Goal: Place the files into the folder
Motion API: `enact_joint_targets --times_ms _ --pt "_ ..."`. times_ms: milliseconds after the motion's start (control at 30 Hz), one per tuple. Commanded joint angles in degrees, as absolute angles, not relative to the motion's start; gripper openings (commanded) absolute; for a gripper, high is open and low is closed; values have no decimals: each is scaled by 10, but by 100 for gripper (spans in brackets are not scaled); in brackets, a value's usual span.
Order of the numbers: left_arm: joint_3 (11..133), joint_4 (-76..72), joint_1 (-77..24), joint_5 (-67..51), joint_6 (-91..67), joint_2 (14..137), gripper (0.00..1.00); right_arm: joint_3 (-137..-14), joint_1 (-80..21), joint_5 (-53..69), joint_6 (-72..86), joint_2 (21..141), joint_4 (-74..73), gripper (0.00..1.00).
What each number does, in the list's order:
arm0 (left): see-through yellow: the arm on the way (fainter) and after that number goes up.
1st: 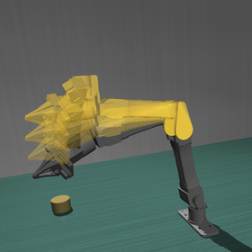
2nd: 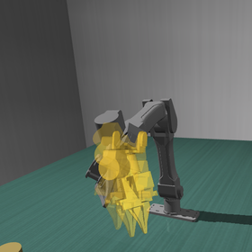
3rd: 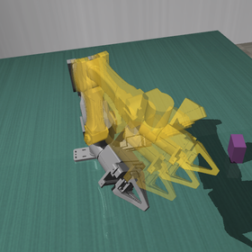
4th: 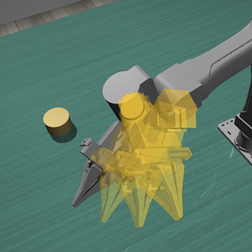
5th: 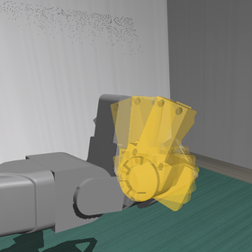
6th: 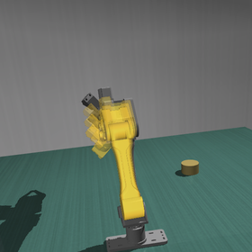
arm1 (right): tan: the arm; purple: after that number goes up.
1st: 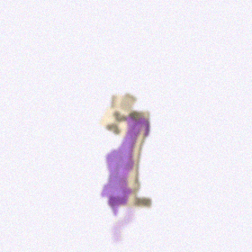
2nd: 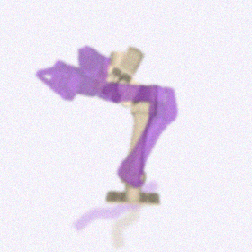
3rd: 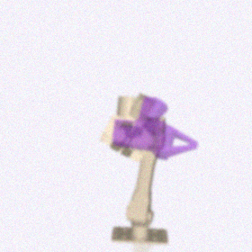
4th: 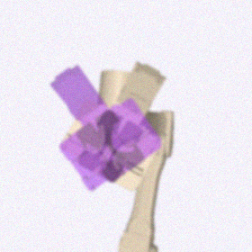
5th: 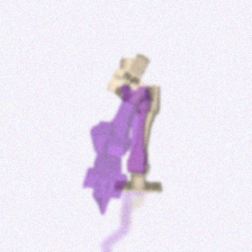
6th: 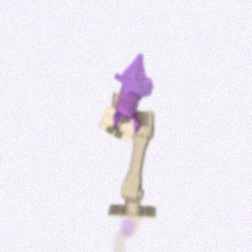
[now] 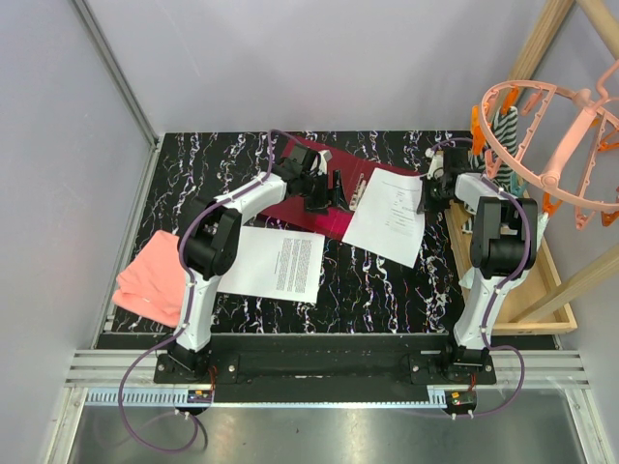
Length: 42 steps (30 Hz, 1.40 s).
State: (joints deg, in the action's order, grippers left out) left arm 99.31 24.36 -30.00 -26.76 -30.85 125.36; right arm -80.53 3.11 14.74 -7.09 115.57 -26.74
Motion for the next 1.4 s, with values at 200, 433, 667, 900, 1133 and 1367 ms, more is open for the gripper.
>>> enact_joint_targets --times_ms 200,433,667,900,1133,1367 --pt "1016 233 -299 -272 -295 1239 77 -838 32 177 -79 1154 -251 0" --pt "1019 232 -299 -279 -299 1244 77 -853 32 180 -71 1170 -249 0" --pt "1019 233 -299 -279 -299 1242 77 -866 32 188 -72 1179 -244 0" --pt "1020 233 -299 -278 -298 1241 77 -876 32 192 -74 1187 -245 0" --pt "1021 233 -299 -279 -298 1242 77 -877 32 195 -75 1193 -243 0" --pt "1021 233 -299 -279 -298 1241 77 -878 31 193 -72 1196 -239 8"
